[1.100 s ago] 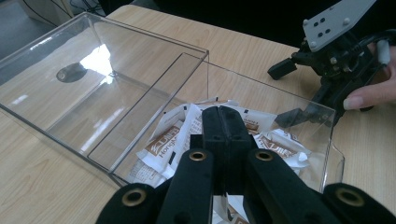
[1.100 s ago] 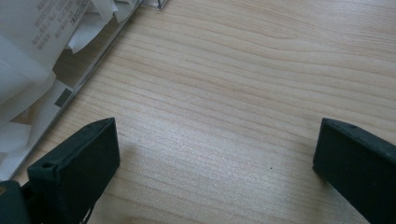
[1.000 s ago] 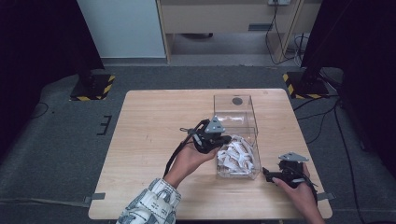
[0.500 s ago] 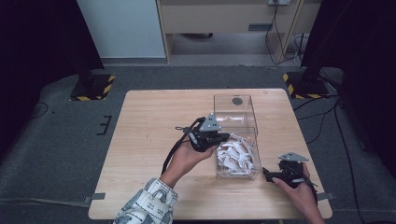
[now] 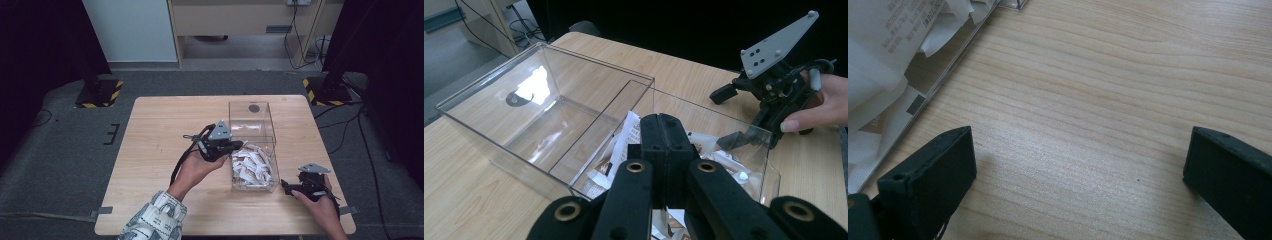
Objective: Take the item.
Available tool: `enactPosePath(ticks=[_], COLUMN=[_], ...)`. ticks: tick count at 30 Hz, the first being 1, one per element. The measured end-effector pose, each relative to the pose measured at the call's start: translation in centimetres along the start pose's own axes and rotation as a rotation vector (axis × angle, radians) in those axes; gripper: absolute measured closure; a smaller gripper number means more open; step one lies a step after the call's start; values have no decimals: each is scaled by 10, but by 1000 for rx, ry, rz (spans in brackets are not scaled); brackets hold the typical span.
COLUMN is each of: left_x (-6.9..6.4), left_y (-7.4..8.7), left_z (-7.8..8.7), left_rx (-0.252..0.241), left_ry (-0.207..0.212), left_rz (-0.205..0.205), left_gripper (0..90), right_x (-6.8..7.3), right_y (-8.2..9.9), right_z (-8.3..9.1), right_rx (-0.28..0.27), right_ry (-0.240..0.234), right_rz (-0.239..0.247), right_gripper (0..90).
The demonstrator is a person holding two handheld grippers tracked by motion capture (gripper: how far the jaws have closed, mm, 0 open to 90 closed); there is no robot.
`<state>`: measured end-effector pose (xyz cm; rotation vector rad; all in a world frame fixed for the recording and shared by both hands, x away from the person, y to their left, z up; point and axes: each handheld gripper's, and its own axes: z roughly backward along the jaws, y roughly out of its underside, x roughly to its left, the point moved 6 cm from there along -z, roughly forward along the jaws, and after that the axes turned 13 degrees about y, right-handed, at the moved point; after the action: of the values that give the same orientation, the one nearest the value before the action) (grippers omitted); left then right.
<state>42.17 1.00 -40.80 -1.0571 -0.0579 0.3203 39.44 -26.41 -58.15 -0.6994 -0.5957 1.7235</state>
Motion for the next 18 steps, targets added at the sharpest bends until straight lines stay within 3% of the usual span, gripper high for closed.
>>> enactPosePath(ticks=[18], left_x=[6], left_y=[6], left_z=[21], left_rx=[-34], left_ry=[-29], left_rz=[6], left_gripper=[900], right_x=[0], right_y=[0], right_z=[0], right_rx=[0], right_ry=[1], right_rz=[0], right_gripper=[8])
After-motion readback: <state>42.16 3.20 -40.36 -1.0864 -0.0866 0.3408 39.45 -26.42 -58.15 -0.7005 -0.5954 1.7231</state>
